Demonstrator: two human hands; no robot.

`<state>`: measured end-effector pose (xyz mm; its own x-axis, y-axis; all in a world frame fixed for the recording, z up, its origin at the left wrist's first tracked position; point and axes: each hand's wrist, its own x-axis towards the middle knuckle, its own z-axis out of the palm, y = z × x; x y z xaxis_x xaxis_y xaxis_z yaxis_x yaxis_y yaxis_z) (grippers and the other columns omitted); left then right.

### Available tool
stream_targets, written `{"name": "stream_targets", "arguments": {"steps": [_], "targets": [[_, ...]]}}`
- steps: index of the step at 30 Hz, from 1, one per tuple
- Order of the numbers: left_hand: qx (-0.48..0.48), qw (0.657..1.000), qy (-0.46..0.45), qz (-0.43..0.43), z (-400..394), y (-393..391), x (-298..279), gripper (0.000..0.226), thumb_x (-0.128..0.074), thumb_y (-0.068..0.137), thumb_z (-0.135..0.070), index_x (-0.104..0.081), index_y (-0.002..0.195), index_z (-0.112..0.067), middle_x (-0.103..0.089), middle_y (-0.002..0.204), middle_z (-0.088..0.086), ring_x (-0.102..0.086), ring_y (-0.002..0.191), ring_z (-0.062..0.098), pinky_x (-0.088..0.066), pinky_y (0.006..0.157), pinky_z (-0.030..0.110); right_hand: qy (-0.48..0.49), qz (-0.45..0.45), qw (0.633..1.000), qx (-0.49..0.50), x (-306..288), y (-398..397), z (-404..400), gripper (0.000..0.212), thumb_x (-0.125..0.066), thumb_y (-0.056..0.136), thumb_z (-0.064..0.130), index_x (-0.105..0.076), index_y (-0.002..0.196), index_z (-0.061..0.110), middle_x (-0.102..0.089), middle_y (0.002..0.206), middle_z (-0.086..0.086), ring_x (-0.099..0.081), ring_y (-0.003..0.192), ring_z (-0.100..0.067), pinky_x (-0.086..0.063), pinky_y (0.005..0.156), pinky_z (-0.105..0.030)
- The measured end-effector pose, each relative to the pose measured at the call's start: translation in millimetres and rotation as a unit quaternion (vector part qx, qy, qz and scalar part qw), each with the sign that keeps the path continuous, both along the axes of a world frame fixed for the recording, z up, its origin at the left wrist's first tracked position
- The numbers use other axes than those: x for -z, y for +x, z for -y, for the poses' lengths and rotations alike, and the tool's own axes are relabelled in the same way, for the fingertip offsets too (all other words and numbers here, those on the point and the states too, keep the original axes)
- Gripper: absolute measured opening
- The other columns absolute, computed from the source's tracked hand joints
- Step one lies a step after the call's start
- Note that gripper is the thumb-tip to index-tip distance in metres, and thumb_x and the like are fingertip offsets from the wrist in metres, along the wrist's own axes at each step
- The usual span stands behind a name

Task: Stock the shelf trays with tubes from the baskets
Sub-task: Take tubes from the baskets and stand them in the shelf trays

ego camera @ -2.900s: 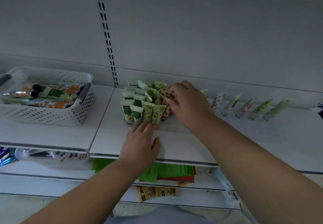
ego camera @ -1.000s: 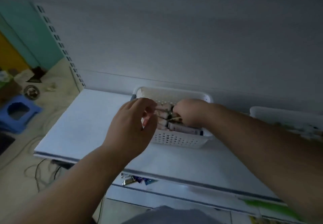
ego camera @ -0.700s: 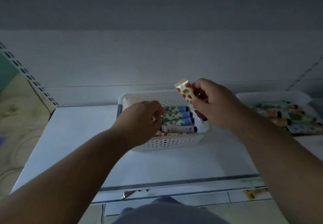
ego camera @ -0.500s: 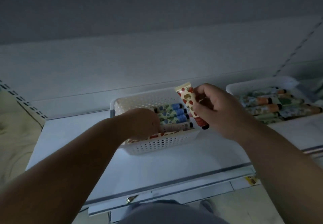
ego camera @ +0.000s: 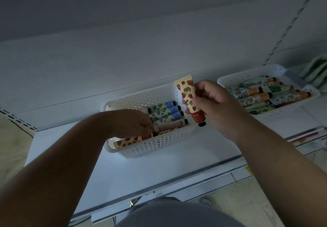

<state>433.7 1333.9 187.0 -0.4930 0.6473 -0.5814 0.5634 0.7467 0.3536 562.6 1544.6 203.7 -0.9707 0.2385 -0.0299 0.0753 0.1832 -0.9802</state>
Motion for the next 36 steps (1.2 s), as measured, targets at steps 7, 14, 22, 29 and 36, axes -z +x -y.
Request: {"name": "stream_targets", "arguments": {"steps": [7, 14, 22, 29, 36], "targets": [[-0.051, 0.998, 0.041, 0.013, -5, 12, -1, 0.02, -0.048, 0.097, -0.043, -0.065, 0.09, -0.035, -0.068, 0.089, -0.007, -0.064, 0.083, 0.022, -0.053, 0.079, 0.04, -0.113, -0.008, 0.993, 0.008, -1, 15, -14, 0.02, -0.045, 0.095, 0.002, -0.061, 0.103, 0.009, -0.072, 0.088, -0.01, -0.066, 0.076, -0.023, -0.051, 0.067, -0.034], [-0.141, 0.958, 0.182, -0.173, -61, 64, -39, 0.028, -0.039, 0.1, -0.033, -0.065, 0.092, -0.025, -0.064, 0.079, -0.004, -0.062, 0.067, 0.011, -0.046, 0.057, 0.024, -0.144, -0.026, 0.988, 0.041, 1, 63, -64, 0.021, -0.045, 0.096, 0.007, -0.063, 0.103, 0.015, -0.073, 0.089, -0.007, -0.066, 0.074, -0.023, -0.047, 0.067, -0.039], [-0.144, 0.896, 0.419, -0.03, -231, 198, -33, 0.024, -0.04, 0.101, -0.027, -0.06, 0.088, -0.027, -0.064, 0.072, -0.002, -0.063, 0.057, 0.006, -0.043, 0.048, 0.013, -0.165, -0.047, 0.979, 0.11, -7, 186, -190, 0.025, -0.038, 0.099, 0.004, -0.06, 0.104, 0.014, -0.069, 0.081, -0.01, -0.058, 0.06, -0.022, -0.046, 0.05, -0.03], [-0.074, 0.899, 0.424, 0.081, -385, 279, -13, 0.025, -0.04, 0.099, -0.034, -0.063, 0.095, -0.027, -0.064, 0.086, -0.002, -0.062, 0.076, 0.014, -0.048, 0.058, 0.015, -0.09, -0.038, 0.979, 0.179, -20, 274, -328, 0.017, -0.044, 0.099, 0.012, -0.06, 0.098, 0.014, -0.066, 0.082, -0.005, -0.057, 0.06, -0.016, -0.046, 0.055, -0.031], [-0.035, 0.922, 0.373, 0.095, -484, 271, 4, 0.004, -0.054, 0.093, -0.042, -0.057, 0.094, -0.039, -0.056, 0.074, -0.012, -0.053, 0.065, 0.006, -0.046, 0.059, 0.029, -0.042, -0.034, 0.966, 0.254, -14, 267, -430, 0.012, -0.049, 0.099, 0.017, -0.061, 0.1, 0.016, -0.067, 0.085, -0.004, -0.059, 0.07, -0.015, -0.047, 0.063, -0.031]]}}
